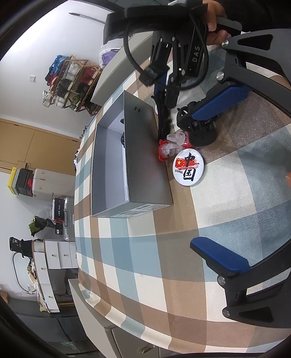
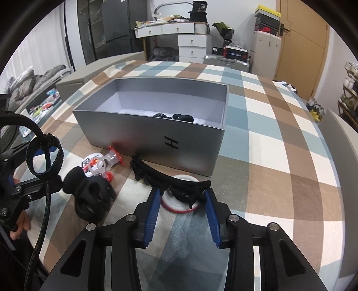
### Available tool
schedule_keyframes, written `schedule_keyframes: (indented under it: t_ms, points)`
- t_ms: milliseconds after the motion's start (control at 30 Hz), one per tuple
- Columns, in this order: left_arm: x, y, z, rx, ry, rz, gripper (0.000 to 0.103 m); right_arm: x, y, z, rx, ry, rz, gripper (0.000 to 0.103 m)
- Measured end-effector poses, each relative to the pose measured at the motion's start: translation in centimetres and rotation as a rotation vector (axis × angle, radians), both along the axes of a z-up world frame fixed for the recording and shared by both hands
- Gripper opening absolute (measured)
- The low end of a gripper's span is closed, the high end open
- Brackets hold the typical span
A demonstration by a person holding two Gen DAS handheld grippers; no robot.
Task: Organize jewelry
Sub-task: 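Close the right gripper on the black headband, then grasp the large black claw clip with the left gripper while the right gripper holds the headband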
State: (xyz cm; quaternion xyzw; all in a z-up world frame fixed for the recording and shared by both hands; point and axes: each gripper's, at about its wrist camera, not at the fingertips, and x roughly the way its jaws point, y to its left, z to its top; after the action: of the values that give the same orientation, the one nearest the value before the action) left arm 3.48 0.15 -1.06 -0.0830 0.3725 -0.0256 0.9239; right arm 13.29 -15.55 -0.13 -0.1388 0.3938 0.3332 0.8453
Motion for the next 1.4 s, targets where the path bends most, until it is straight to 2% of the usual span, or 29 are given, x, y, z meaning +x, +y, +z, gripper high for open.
schedule_keyframes:
  t_ms: [200, 400, 633, 800, 900, 933, 1000, 1100, 1167, 1400]
  points:
    - [-0.2, -0.4, 0.1, 0.019, -0.004, -0.003, 0.102, -0.6, -1.1, 0.9, 0.037, -0.007, 0.012, 0.038]
    - [-0.6, -1.8, 0.7, 0.101, -0.025, -0.025, 0.102, -0.8, -2.1, 1.7, 0.073, -0.014, 0.000, 0.038]
    - [-0.5, -2.6, 0.8, 0.067, -0.022, -0.078, 0.102, -1.0, -3.1, 2.3, 0.097, -0.018, -0.013, 0.038]
    - [-0.4, -3.4, 0.8, 0.011, -0.007, -0.128, 0.101, -0.8, -3.4, 2.5, 0.100, -0.015, -0.014, 0.038]
    - [-0.4, -4.3, 0.9, 0.033, -0.010, -0.149, 0.101, -0.9, -3.8, 2.7, 0.105, -0.019, -0.009, 0.038]
    - [-0.3, -4.5, 0.8, 0.042, -0.002, -0.156, 0.099, -0.9, -4.0, 2.8, 0.108, -0.019, -0.008, 0.038]
    - [-0.2, -5.0, 0.5, 0.052, 0.014, -0.174, 0.087, -0.8, -4.3, 2.9, 0.115, -0.016, -0.009, 0.038]
    - [0.3, -5.4, -0.2, 0.067, 0.051, -0.182, 0.065, -0.7, -4.5, 3.0, 0.118, -0.017, -0.012, 0.038]
    - [0.7, -5.6, -0.7, 0.069, 0.079, -0.179, 0.062, -0.7, -4.6, 3.1, 0.120, -0.015, -0.010, 0.038]
    - [1.0, -5.5, -0.7, 0.049, 0.090, -0.155, 0.062, -0.9, -4.3, 3.0, 0.116, -0.016, 0.001, 0.038]
